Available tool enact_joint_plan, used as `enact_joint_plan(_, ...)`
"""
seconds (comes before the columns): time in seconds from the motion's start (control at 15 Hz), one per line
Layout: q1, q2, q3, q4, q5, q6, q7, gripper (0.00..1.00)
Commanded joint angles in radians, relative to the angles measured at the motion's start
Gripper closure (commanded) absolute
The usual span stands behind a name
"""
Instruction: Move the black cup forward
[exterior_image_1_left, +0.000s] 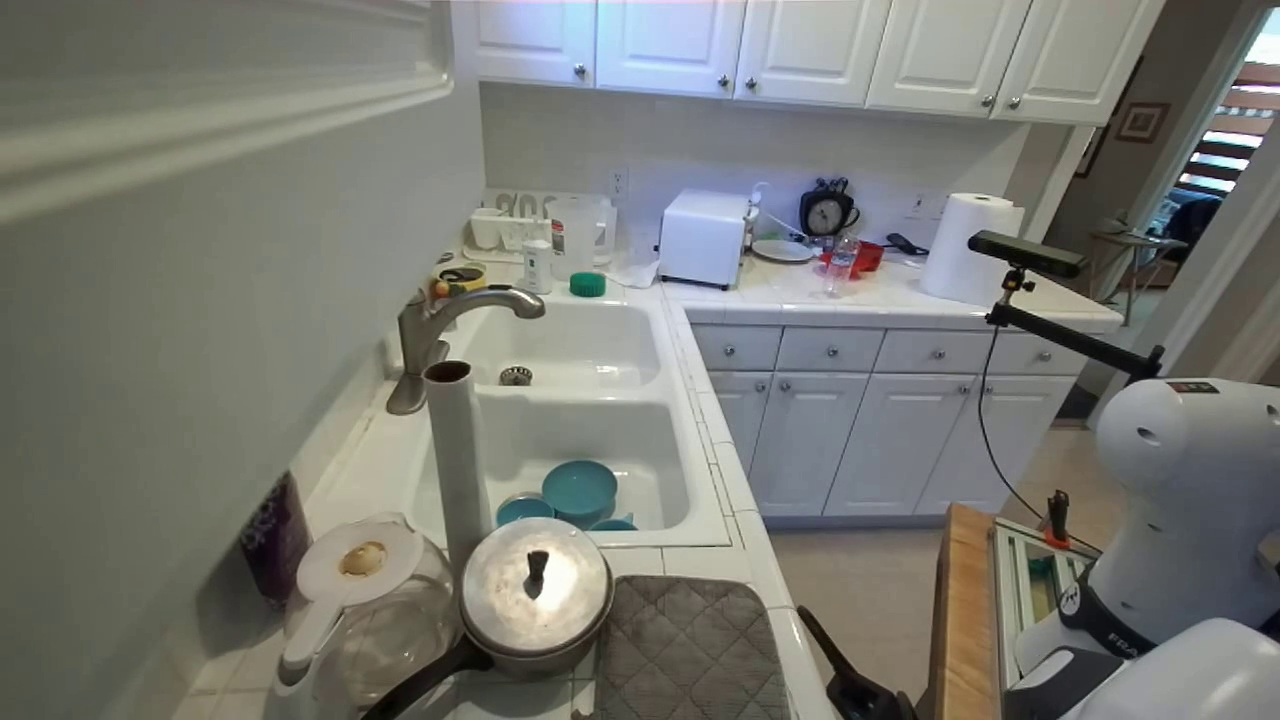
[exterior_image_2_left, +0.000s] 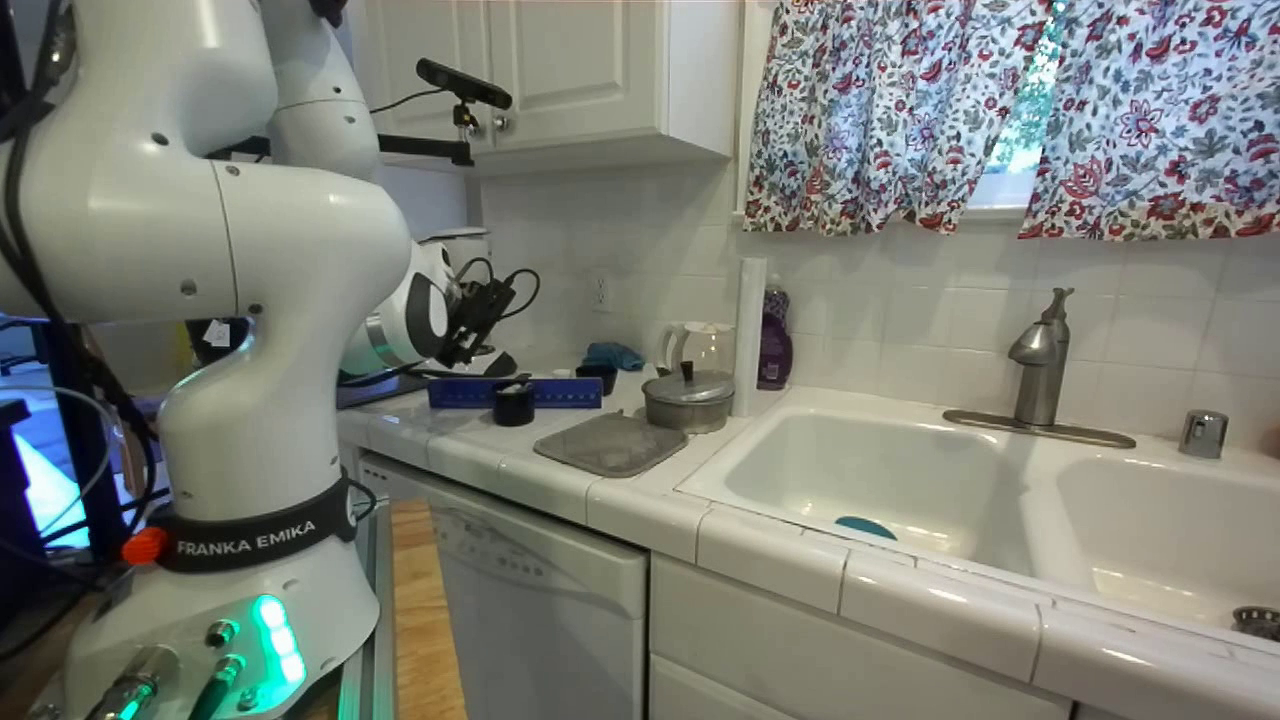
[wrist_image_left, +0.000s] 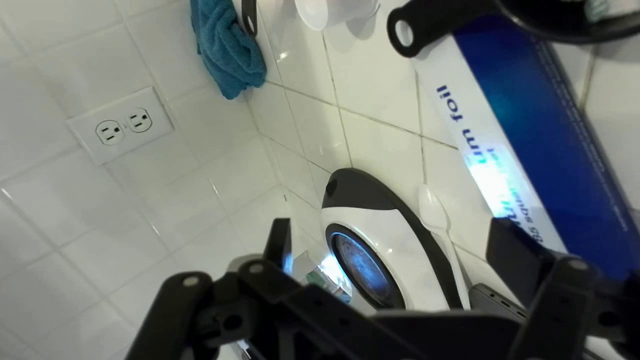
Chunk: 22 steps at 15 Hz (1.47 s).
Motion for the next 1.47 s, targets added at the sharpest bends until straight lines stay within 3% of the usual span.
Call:
enact_joint_plan(0.0, -0.116, -0.174, 0.116, -0.014, 0.049, -0.139, -0.135, 0.0)
enact_joint_plan(0.2, -0.21, -0.285, 0.215, -0.014, 0.114, -0.273, -0.235, 0.0)
enact_joint_plan(0.27, -0.134, -0.32, 0.137, -0.019, 0.12, -0.348, -0.227, 0.0)
enact_joint_plan(0.47, -0.129, -0.45, 0.124, -0.018, 0.253, -0.568, -0.342, 0.0)
enact_joint_plan(0.73, -0.165, -0.511, 0.123, -0.006, 0.564, -0.765, -0.566, 0.0)
enact_joint_plan(1.07, -0.247, -0.443, 0.158, -0.006, 0.799, -0.835, -0.711, 0.0)
enact_joint_plan(1.4, -0.227, -0.463, 0.161, -0.01, 0.931, -0.824, -0.8, 0.0)
